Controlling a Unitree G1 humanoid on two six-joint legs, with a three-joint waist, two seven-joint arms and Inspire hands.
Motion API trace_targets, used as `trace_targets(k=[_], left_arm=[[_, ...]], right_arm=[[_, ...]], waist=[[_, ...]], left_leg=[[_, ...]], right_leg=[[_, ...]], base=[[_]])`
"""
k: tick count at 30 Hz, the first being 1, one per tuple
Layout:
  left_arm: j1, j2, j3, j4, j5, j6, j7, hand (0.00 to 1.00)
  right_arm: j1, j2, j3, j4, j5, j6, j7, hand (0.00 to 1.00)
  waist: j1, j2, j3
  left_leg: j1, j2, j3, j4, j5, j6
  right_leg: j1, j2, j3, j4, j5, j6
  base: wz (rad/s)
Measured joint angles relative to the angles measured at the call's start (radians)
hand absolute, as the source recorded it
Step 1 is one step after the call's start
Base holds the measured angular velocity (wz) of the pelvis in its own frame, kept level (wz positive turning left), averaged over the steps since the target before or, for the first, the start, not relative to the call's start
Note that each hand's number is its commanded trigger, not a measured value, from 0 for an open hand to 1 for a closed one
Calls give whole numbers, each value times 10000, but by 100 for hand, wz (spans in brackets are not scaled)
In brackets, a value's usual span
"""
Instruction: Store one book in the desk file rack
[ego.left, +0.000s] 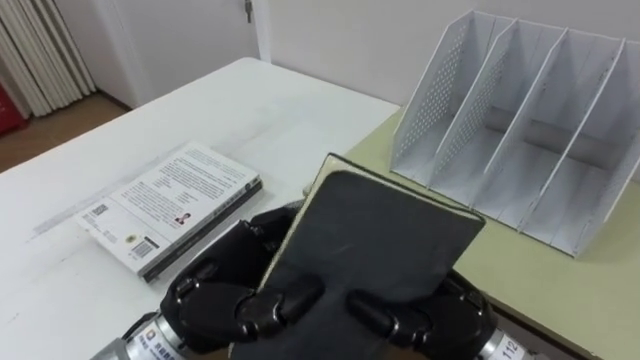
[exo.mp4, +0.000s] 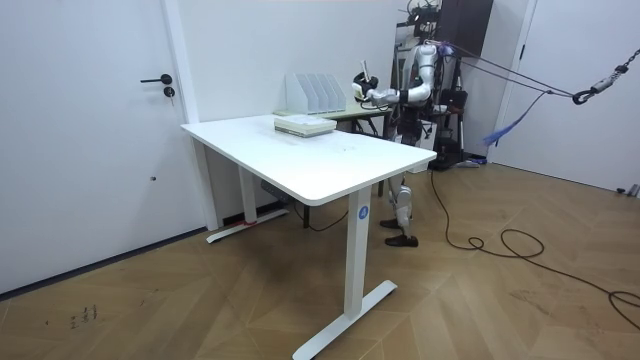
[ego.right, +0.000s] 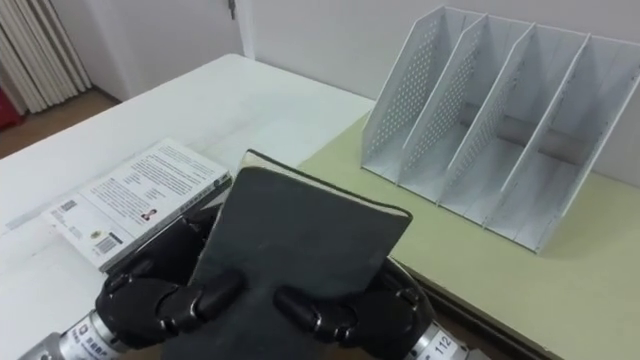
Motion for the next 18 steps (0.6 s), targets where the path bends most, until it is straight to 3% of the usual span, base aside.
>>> trace_targets(k=[5, 9, 13, 18], left_arm=[[0, 7, -3, 620, -15, -11, 287, 0], [-1, 6, -84, 681, -218, -11, 489, 0], [2, 6, -154, 1009, -356, -12, 727, 0], [6, 7, -141, 1036, -358, -12, 887, 0]], right_arm=[[9, -26, 119, -15, -5, 0, 112, 100], [8, -32, 161, -16, 4, 1, 159, 100], [10, -65, 163, 5, 4, 1, 173, 100], [12, -102, 147, 20, 4, 0, 167, 100]], waist=[[-31, -14, -6], [-45, 107, 29], [-59, 229, 0], [-20, 229, 1]], left_leg=[[8, 1, -5, 12, -1, 1], [0, 4, -14, 9, -1, 1], [-51, 5, -27, 8, -1, 0], [-56, 3, -25, 13, 0, -1]], right_leg=[[32, -1, -14, -8, 0, 1], [37, 0, -23, -3, 0, 0], [37, 3, -33, -14, 0, -1], [-15, 0, -43, -18, -5, -2]], base=[[0], [0], [0], [0]])
